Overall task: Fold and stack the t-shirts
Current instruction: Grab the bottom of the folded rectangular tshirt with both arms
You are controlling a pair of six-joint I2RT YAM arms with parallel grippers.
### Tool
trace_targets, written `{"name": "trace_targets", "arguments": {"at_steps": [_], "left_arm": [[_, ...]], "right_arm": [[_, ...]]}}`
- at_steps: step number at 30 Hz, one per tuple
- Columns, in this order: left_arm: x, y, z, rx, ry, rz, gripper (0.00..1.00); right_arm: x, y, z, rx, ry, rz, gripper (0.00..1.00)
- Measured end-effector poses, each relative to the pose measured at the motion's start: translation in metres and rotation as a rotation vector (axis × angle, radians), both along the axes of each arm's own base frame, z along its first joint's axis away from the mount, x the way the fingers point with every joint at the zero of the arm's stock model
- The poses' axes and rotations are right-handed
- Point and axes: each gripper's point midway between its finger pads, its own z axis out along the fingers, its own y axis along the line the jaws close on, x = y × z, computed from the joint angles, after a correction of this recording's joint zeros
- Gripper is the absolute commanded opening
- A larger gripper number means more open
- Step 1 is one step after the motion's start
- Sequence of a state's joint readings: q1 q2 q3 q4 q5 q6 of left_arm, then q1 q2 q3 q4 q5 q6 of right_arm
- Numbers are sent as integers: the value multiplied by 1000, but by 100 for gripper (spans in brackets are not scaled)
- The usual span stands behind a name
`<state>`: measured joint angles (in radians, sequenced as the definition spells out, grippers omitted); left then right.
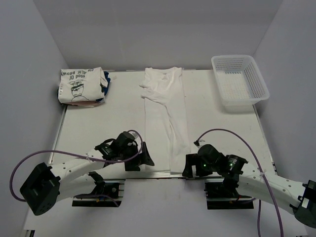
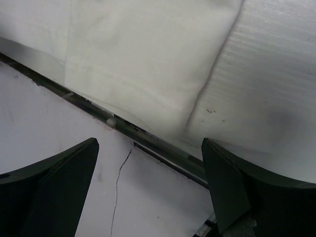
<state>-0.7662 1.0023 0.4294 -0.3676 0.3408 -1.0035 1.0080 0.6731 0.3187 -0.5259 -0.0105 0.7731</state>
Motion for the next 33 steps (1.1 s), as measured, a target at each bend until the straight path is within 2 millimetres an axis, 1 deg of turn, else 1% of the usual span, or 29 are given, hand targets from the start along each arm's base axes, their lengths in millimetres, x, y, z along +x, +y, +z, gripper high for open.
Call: {"name": "trace_targets", "arguments": {"at_steps": [3,5,6,8,9,10,11,12,13,16,17,18,19,20,22,23,24,29,33], "left_arm": [[-17,8,-26,100,90,-26,100],[-25,4,-28,100,133,-50,94],[-27,0,-28,97,133,-64,87],[-30,-4,-30,95,134,-83,84],[-31,-6,-32,94,140,-92,79],[-32,-9,-32,92,142,-100,68],[-32,-11,-33,91,141,-103,56],[-33,-12,-36,96,139,-109,56],[-32,-12,-37,100,138,-108,46],[-27,-11,-45,131,128,-91,34],[-21,-12,-46,138,104,-78,21],[-21,-12,-46,140,103,-78,21],[-18,-12,-47,147,83,-75,15],[-16,-11,-48,153,80,-65,7],[-12,-12,-48,153,63,-56,1],[-10,-13,-48,152,52,-54,0],[-8,-13,-48,152,44,-51,0],[-4,-14,-47,153,21,-52,0],[1,-15,-44,154,-14,-52,0]], "right_arm": [[0,2,-1,17,3,-8,90],[0,5,-1,33,3,-9,84],[0,6,-2,37,9,-12,75],[1,8,-2,41,14,-16,68],[1,8,-5,35,17,-16,63],[1,9,-6,34,21,-20,59],[2,9,-7,31,19,-24,54],[4,10,-7,28,18,-33,54],[6,10,-8,26,11,-43,50],[10,7,-11,7,3,-77,45],[12,6,-11,3,-2,-86,39],[14,5,-12,-2,-5,-99,39],[16,4,-13,-13,-9,-110,36],[17,3,-14,-21,-10,-118,28],[21,1,-16,-41,-22,-138,19],[22,0,-17,-49,-23,-144,5],[24,0,-17,-57,-29,-149,0],[32,-2,-16,-89,-68,-141,0],[43,3,-4,-89,-129,-122,0]]}}
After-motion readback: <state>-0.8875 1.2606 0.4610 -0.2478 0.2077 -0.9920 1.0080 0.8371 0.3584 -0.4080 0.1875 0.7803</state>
